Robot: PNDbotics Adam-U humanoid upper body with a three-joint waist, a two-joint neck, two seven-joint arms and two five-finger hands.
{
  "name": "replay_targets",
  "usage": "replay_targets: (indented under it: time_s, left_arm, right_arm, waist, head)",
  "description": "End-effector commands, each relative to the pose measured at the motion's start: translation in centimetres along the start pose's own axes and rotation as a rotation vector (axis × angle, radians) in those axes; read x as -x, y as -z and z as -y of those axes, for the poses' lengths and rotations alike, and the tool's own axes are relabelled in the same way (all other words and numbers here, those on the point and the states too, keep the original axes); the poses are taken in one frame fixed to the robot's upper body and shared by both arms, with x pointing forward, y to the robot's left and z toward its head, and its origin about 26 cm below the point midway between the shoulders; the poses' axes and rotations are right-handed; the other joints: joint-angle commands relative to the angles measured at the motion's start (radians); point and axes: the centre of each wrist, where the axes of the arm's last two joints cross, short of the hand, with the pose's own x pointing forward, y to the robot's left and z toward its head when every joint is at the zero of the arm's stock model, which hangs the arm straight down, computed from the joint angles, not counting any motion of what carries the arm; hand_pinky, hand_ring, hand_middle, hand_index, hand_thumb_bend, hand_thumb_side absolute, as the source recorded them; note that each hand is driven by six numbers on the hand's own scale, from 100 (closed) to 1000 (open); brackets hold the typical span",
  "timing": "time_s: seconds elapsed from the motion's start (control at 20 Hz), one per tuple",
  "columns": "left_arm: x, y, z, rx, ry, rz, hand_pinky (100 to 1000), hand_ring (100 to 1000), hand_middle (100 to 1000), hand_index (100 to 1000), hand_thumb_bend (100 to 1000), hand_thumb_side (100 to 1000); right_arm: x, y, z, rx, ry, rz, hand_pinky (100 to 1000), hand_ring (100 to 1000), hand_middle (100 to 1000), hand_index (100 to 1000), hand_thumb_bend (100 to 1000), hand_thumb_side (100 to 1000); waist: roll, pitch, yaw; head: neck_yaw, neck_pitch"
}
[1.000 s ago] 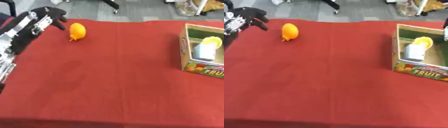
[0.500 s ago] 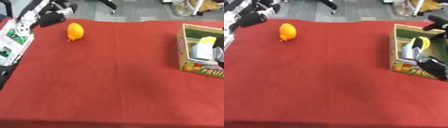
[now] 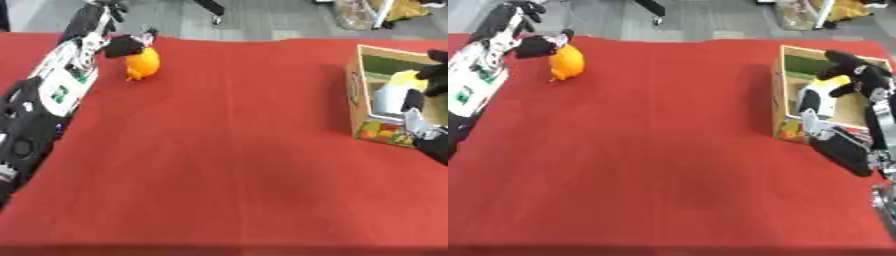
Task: Pick up the objects with one hand, pass them to the other hand, and then place them into the box on the other side of the table.
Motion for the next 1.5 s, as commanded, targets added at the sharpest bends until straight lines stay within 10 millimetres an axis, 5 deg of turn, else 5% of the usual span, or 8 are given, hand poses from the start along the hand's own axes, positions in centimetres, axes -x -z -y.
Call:
replay_targets:
  time_s: [0.05,0.75,1.0,1.3,1.5]
  left_arm:
    - [1.4,1.0,-0.7,-0.073,0.019,-0.061,851,666,684,843,425,610]
    - [4.0,0.9,1.7,-0.015,-0.034,-0.142,834,610,620,780,318,522]
    - [4.1,0.8,2.2,0.025,-0.009,-0.153,818,574,576,744,262,383]
    - [4.0,0.7,2.5,0.043,-0.002,-0.152,778,497,493,663,154,103]
    - [3.9,0.7,2.3,0.024,-0.010,-0.149,763,463,455,616,100,100]
  right_arm:
    - [-0.7,0.5,0.2,0.016,0.018,0.028,568,769,609,856,100,391]
    - [-0.9,0.1,-0.6,0.028,0.065,0.001,558,766,599,846,100,464]
    - [-0.9,0.0,-0.7,0.030,0.071,-0.006,556,766,597,841,100,485]
    - [-0.9,-0.1,-0.7,0.032,0.075,-0.018,554,765,596,837,100,504]
    - [-0.8,-0.2,-0.7,0.032,0.075,-0.022,554,765,595,836,100,513]
  waist:
    - [-0.015,0.008,-0.009]
    - [-0.028,0.034,-0.038]
    - [-0.028,0.037,-0.034]
    - [-0.026,0.035,-0.029]
    - [-0.024,0.032,-0.025]
  head:
    - [0.003,-0.020]
    - [0.008,-0.038]
    - [0.009,-0.038]
    - [0.010,-0.035]
    - [0.010,-0.035]
